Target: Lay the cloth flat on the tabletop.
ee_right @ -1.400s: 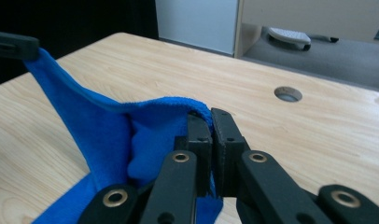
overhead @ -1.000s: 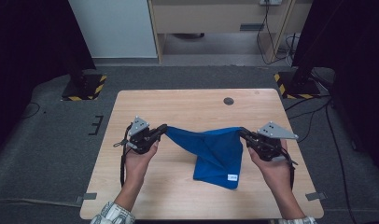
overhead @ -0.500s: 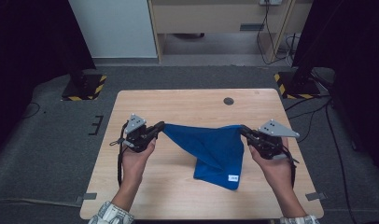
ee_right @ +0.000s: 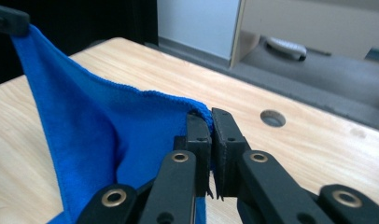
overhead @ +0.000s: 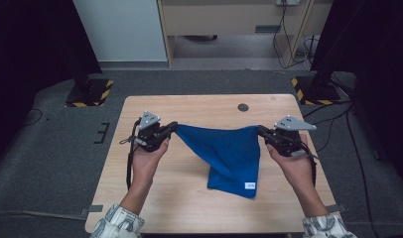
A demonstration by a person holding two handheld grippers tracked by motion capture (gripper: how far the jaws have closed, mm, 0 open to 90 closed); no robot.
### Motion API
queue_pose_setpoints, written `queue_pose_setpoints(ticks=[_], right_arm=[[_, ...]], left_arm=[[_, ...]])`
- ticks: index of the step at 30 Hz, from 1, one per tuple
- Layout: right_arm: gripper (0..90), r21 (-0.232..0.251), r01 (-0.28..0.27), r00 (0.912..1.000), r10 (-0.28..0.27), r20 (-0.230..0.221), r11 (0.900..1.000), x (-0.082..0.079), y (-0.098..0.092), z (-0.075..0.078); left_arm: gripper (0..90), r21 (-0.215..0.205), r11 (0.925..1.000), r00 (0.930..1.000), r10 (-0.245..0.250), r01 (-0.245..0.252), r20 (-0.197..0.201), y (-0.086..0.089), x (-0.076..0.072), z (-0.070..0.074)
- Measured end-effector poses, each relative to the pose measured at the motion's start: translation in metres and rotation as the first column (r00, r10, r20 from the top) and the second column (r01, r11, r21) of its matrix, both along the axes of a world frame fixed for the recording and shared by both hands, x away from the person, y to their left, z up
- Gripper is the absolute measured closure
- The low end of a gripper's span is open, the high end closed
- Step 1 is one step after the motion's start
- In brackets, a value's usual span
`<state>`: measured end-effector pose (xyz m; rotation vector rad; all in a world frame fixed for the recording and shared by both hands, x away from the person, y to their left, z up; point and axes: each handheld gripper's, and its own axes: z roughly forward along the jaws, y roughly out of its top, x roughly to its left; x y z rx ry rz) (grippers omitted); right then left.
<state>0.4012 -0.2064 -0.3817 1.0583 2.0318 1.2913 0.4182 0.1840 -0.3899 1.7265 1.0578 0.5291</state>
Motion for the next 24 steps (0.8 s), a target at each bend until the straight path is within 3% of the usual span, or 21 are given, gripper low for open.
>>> queue_pose_setpoints(ticks=[5, 7, 12, 24], right_arm=[[86.8, 0.008, 0.012, 0.9987, -0.012, -0.05, 1.0, 0.028, 0.0, -0.023], [86.8, 0.006, 0.014, 0.9984, -0.014, -0.054, 1.0, 0.031, -0.001, -0.026], [86.8, 0.009, 0.026, 0.9958, -0.025, -0.088, 1.0, 0.048, -0.002, -0.041], [86.3, 0.0, 0.039, 0.9909, -0.039, -0.129, 0.999, 0.08, -0.005, -0.059]], left_arm=[[88.6, 0.019, 0.9996, 0.9991, 0.022, -0.022, -0.037, 0.001, 0.017, -0.011], [88.6, 0.027, 0.9995, 0.9986, 0.019, -0.018, -0.049, 0.0, 0.022, -0.014], [88.6, 0.094, 0.9954, 0.9976, 0.023, -0.017, -0.065, -0.005, 0.036, -0.021], [88.7, 0.103, 0.9937, 0.9937, 0.054, -0.044, -0.098, -0.013, 0.058, -0.036]])
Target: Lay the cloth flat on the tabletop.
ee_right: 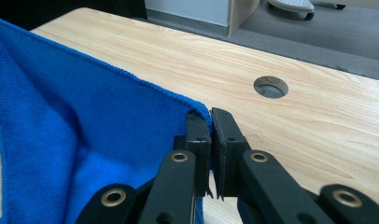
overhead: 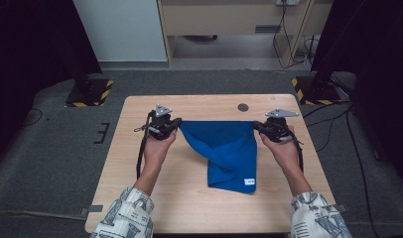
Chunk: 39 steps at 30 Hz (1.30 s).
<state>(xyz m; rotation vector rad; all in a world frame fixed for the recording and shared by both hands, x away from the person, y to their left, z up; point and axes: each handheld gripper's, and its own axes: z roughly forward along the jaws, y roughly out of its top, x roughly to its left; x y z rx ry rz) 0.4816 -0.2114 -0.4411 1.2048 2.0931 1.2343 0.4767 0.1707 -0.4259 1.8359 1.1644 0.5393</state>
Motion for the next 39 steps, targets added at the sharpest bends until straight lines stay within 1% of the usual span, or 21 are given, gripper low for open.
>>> queue_pose_setpoints(ticks=[5, 8, 10, 12, 14, 15, 17, 20, 21, 23, 24, 25, 26, 27, 28, 30, 32, 33, 35, 37, 39], right_arm=[[85.8, 0.0, 0.012, 0.9996, -0.012, -0.025, 1.0, 0.013, 0.002, -0.005], [85.5, -0.017, 0.019, 0.9983, -0.02, -0.054, 1.0, 0.026, 0.006, -0.013], [85.5, -0.019, 0.024, 0.9979, -0.025, -0.059, 1.0, 0.028, 0.008, -0.015], [85.5, -0.003, 0.032, 0.9965, -0.032, -0.077, 0.999, 0.033, 0.01, -0.02], [85.5, -0.006, 0.042, 0.9948, -0.043, -0.092, 0.999, 0.038, 0.011, -0.026], [85.4, -0.009, 0.049, 0.993, -0.05, -0.107, 0.999, 0.042, 0.012, -0.032], [85.4, -0.01, 0.052, 0.9922, -0.053, -0.113, 0.999, 0.044, 0.013, -0.034], [85.3, -0.021, 0.056, 0.9905, -0.058, -0.124, 0.998, 0.047, 0.016, -0.04], [85.1, -0.027, 0.058, 0.9898, -0.061, -0.129, 0.998, 0.049, 0.016, -0.041], [83.2, -0.037, 0.061, 0.989, -0.065, -0.133, 0.997, 0.05, 0.018, -0.043], [79.8, -0.042, 0.061, 0.9891, -0.066, -0.132, 0.997, 0.051, 0.018, -0.044], [73.5, -0.049, 0.069, 0.9886, -0.075, -0.13, 0.996, 0.052, 0.019, -0.044], [66.4, -0.044, 0.079, 0.9881, -0.084, -0.128, 0.996, 0.052, 0.019, -0.044], [56.5, -0.034, 0.085, 0.9873, -0.089, -0.132, 0.996, 0.052, 0.019, -0.043], [45.2, -0.035, 0.105, 0.9842, -0.109, -0.139, 0.994, 0.054, 0.019, -0.042], [39.3, -0.037, 0.105, 0.9845, -0.109, -0.137, 0.994, 0.055, 0.019, -0.04], [29.7, -0.04, 0.105, 0.9868, -0.109, -0.12, 0.994, 0.055, 0.018, -0.037], [29.7, -0.04, 0.105, 0.9868, -0.109, -0.12, 0.994, 0.055, 0.018, -0.037], [26.8, -0.042, 0.112, 0.9888, -0.116, -0.095, 0.993, 0.054, 0.018, -0.035], [26.1, -0.037, 0.113, 0.9882, -0.116, -0.1, 0.993, 0.054, 0.019, -0.035], [23.7, -0.049, 0.113, 0.9884, -0.117, -0.097, 0.992, 0.054, 0.02, -0.037]], left_arm=[[88.6, -0.012, 0.9999, 0.9998, 0.009, -0.009, -0.019, 0.002, 0.01, -0.008], [88.7, 0.014, 0.9998, 0.9997, 0.012, -0.012, -0.023, 0.001, 0.015, -0.013], [88.6, 0.013, 0.9998, 0.9994, 0.018, -0.017, -0.03, 0.001, 0.019, -0.017], [88.6, 0.009, 0.9997, 0.9989, 0.021, -0.021, -0.042, 0.002, 0.023, -0.022], [88.5, 0.017, 0.9996, 0.9986, 0.024, -0.023, -0.047, 0.003, 0.026, -0.026], [88.4, 0.017, 0.9995, 0.9984, 0.026, -0.025, -0.049, 0.004, 0.028, -0.028], [88.3, 0.007, 0.9996, 0.9987, 0.026, -0.026, -0.044, 0.005, 0.03, -0.031], [88.3, 0.025, 0.9994, 0.9988, 0.026, -0.025, -0.042, 0.004, 0.033, -0.035], [88.2, 0.035, 0.999, 0.9982, 0.031, -0.029, -0.052, 0.003, 0.035, -0.037], [87.8, 0.029, 0.9987, 0.9973, 0.043, -0.041, -0.059, 0.003, 0.037, -0.04], [86.7, 0.02, 0.9983, 0.9961, 0.056, -0.055, -0.068, 0.003, 0.038, -0.041], [81.1, 0.005, 0.9972, 0.9947, 0.075, -0.075, -0.07, 0.004, 0.039, -0.042], [68.9, -0.023, 0.996, 0.9941, 0.084, -0.086, -0.069, 0.004, 0.04, -0.043], [59.6, -0.062, 0.9936, 0.9935, 0.09, -0.094, -0.069, 0.005, 0.042, -0.044], [50.4, -0.073, 0.9921, 0.993, 0.097, -0.102, -0.067, 0.006, 0.043, -0.044], [39.8, -0.092, 0.9895, 0.9923, 0.105, -0.111, -0.064, 0.007, 0.044, -0.045], [35.7, -0.095, 0.9888, 0.9926, 0.11, -0.115, -0.051, 0.008, 0.044, -0.044], [35.7, -0.096, 0.989, 0.9931, 0.108, -0.112, -0.045, 0.008, 0.044, -0.043], [33.3, -0.111, 0.9886, 0.9945, 0.099, -0.102, -0.034, 0.009, 0.044, -0.042], [32.7, -0.116, 0.9882, 0.9948, 0.097, -0.1, -0.03, 0.008, 0.043, -0.042], [32.0, -0.114, 0.9889, 0.9952, 0.093, -0.096, -0.029, 0.007, 0.043, -0.041]])
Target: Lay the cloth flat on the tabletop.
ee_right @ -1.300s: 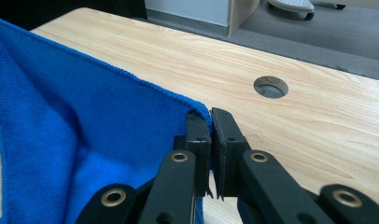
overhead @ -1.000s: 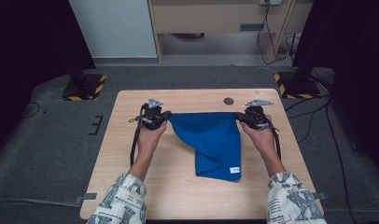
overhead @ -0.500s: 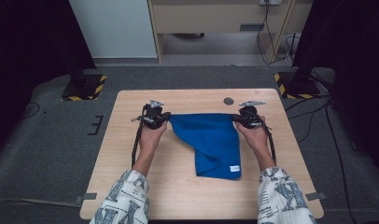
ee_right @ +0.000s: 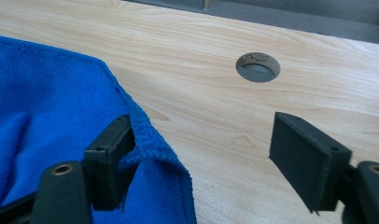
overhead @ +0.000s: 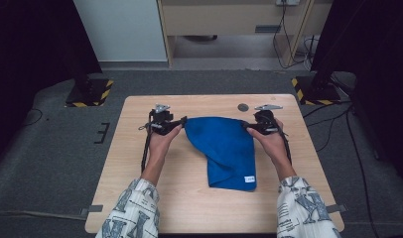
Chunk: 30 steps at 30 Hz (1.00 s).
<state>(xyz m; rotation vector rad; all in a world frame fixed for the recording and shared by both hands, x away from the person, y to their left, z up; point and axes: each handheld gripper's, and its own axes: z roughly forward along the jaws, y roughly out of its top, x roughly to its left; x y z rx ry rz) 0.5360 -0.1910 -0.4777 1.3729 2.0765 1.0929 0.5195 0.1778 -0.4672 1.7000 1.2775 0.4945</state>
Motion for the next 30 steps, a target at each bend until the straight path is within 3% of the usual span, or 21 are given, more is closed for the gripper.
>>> queue_pose_setpoints(ticks=[6, 16, 21, 22, 24, 27, 30], right_arm=[[13.6, -0.019, -0.017, 0.9998, 0.017, -0.015, 1.0, 0.001, 0.003, -0.001], [14.0, -0.013, -0.017, 0.9998, 0.017, -0.013, 1.0, 0.001, -0.006, 0.013], [14.3, -0.023, -0.021, 0.9994, 0.02, -0.027, 1.0, 0.0, -0.007, 0.011], [14.4, -0.031, -0.032, 0.999, 0.031, -0.033, 0.999, 0.0, -0.007, 0.01], [14.4, -0.034, -0.035, 0.9989, 0.033, -0.033, 0.999, 0.0, -0.007, 0.009], [14.7, -0.017, -0.037, 0.9988, 0.036, -0.034, 0.999, -0.002, -0.008, 0.01], [14.7, -0.022, -0.047, 0.9983, 0.047, -0.035, 0.999, -0.004, -0.008, 0.01]], left_arm=[[31.1, 0.04, 0.9991, 0.9998, -0.015, 0.016, -0.013, -0.004, -0.003, 0.001], [33.8, 0.109, 0.9928, 0.9984, -0.048, 0.051, -0.032, -0.019, -0.006, -0.01], [37.1, 0.111, 0.9923, 0.9974, -0.048, 0.054, -0.054, -0.021, -0.004, -0.02], [43.3, 0.118, 0.9913, 0.997, -0.053, 0.059, -0.056, -0.021, -0.003, -0.022], [43.8, 0.134, 0.989, 0.9968, -0.054, 0.062, -0.059, -0.021, -0.002, -0.024], [54.5, 0.119, 0.9905, 0.9967, -0.063, 0.069, -0.05, -0.019, 0.0, -0.026], [66.5, 0.105, 0.9907, 0.9945, -0.08, 0.087, -0.068, -0.019, 0.001, -0.027]])
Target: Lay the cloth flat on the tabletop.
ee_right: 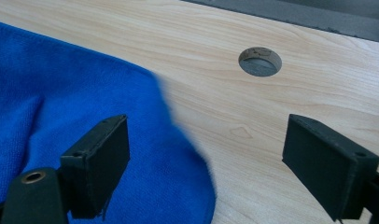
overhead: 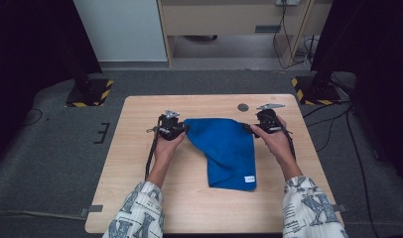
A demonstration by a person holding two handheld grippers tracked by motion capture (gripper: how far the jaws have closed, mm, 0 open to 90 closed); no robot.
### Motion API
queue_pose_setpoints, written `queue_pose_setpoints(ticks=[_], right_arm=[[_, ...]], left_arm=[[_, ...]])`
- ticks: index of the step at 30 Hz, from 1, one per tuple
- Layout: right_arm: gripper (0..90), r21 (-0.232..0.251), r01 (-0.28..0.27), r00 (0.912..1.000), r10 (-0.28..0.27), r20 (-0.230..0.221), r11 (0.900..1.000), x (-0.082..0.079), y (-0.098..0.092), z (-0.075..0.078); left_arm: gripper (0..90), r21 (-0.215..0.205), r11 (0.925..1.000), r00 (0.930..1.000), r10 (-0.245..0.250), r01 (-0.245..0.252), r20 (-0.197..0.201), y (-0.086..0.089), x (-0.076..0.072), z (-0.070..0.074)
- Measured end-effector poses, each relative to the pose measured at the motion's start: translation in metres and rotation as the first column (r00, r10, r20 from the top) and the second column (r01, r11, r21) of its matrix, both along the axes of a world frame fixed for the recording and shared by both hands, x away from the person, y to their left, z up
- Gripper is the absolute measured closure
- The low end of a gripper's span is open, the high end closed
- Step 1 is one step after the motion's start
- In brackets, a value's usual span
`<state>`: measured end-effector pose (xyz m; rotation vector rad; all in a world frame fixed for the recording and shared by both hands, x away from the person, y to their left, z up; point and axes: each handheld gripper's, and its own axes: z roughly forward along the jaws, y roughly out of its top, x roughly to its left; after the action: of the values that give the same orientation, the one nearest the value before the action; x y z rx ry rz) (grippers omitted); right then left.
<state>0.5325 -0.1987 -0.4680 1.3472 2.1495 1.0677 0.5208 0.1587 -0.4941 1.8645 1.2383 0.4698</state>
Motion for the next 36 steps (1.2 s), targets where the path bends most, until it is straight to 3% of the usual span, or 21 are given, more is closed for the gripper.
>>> queue_pose_setpoints(ticks=[5, 10, 13, 17, 23, 25, 36], right_arm=[[14.6, -0.016, 0.012, 0.9998, -0.012, 0.014, 1.0, -0.001, -0.002, 0.002], [20.1, -0.015, 0.007, 0.9999, -0.007, 0.015, 1.0, -0.006, -0.008, 0.003], [27.0, -0.024, -0.006, 0.9999, 0.007, 0.013, 1.0, -0.013, -0.01, 0.001], [33.1, -0.021, -0.031, 0.9993, 0.032, 0.02, 0.999, -0.021, -0.013, -0.002], [42.8, -0.004, -0.071, 0.9972, 0.071, 0.023, 0.997, -0.038, -0.012, -0.005], [45.1, 0.002, -0.077, 0.9967, 0.077, 0.024, 0.997, -0.044, -0.011, -0.008], [58.8, 0.032, -0.174, 0.9847, 0.173, 0.015, 0.984, -0.089, 0.005, -0.022]], left_arm=[[66.2, 0.005, 0.9998, 0.9998, 0.018, -0.018, 0.005, 0.0, -0.001, 0.002], [48.8, -0.071, 0.9969, 0.999, 0.035, -0.033, 0.028, 0.006, -0.001, 0.009], [37.3, -0.087, 0.996, 0.9982, 0.027, -0.022, 0.053, 0.004, -0.004, 0.012], [36.5, -0.092, 0.9958, 0.9968, 0.009, -0.002, 0.079, -0.002, -0.007, 0.017], [35.6, -0.078, 0.9969, 0.997, 0.011, -0.005, 0.077, -0.003, -0.013, 0.022], [35.7, -0.058, 0.9983, 0.997, -0.001, 0.005, 0.077, -0.002, -0.018, 0.023], [35.1, -0.066, 0.9973, 0.9956, -0.027, 0.033, 0.09, 0.007, -0.052, 0.013]])
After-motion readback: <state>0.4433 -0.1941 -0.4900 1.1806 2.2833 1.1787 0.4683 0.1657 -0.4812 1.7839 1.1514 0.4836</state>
